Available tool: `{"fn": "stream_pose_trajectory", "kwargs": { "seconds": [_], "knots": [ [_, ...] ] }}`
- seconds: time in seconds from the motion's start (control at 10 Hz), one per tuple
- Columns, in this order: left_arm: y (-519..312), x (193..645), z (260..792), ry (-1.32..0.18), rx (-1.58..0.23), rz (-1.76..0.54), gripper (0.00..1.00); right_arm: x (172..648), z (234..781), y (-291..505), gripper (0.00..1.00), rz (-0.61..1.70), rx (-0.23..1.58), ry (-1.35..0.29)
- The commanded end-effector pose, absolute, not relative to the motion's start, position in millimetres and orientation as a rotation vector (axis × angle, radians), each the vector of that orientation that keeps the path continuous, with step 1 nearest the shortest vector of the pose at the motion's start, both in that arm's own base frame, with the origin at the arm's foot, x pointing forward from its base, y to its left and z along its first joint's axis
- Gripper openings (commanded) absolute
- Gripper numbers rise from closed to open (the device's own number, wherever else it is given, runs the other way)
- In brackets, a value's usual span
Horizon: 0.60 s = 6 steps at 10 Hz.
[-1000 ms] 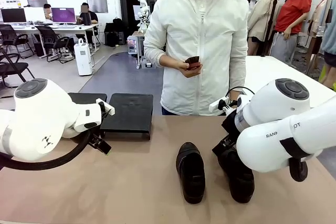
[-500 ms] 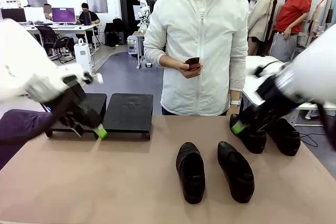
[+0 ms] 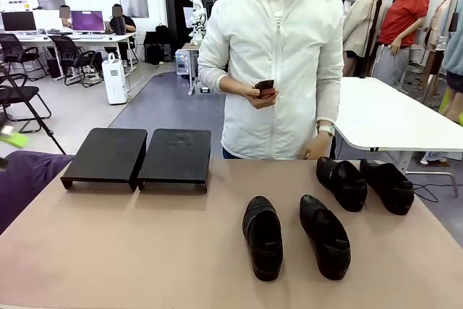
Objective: Organize the shoes by placing them on the stand.
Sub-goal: Pick up one Shoe and place it in the middle of the table.
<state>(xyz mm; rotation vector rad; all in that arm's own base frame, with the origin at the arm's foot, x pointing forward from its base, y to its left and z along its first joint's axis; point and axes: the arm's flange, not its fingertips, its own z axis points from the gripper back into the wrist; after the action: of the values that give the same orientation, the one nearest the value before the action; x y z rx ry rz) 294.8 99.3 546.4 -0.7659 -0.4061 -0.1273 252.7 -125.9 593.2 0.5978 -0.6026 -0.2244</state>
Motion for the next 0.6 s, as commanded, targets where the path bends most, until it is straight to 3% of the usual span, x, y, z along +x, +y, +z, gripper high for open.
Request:
{"fn": "stream_pose_trajectory", "kwargs": {
  "seconds": [0.0,0.1,0.2,0.5],
  "knots": [
    [125.1,305.8,526.6,-0.493,-0.888,-0.012,1.00,257.5,571.2,-123.0,1.00,-0.313,0.621,-0.664],
    [99.3,294.8,546.4,-0.406,-0.766,-0.127,1.00,263.3,562.0,-115.9,1.00,-0.319,0.551,-0.667],
    [99.3,294.8,546.4,-0.406,-0.766,-0.127,1.00,247.1,586.2,-142.3,1.00,-0.296,0.606,-0.629],
    [99.3,294.8,546.4,-0.406,-0.766,-0.127,1.00,247.1,586.2,-142.3,1.00,-0.296,0.606,-0.629]
  ]
}}
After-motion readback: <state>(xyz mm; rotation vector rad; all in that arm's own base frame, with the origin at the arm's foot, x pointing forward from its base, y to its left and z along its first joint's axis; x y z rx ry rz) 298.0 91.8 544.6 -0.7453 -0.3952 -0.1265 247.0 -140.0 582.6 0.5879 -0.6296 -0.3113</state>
